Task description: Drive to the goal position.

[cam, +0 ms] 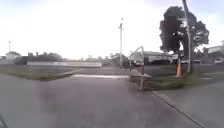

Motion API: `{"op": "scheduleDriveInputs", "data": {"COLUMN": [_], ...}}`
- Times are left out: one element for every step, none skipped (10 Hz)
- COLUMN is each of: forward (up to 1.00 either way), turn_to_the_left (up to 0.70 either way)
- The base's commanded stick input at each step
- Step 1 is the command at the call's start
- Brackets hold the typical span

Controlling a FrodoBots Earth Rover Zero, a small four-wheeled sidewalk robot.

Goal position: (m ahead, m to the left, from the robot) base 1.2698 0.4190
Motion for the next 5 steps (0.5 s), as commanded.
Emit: {"op": "scheduleDriveInputs", "data": {"forward": [0.45, 0.45, 0.45, 0.45, 0.45], "turn_to_the_left": [0.00, 0.00, 0.00, 0.00, 0.00]}}
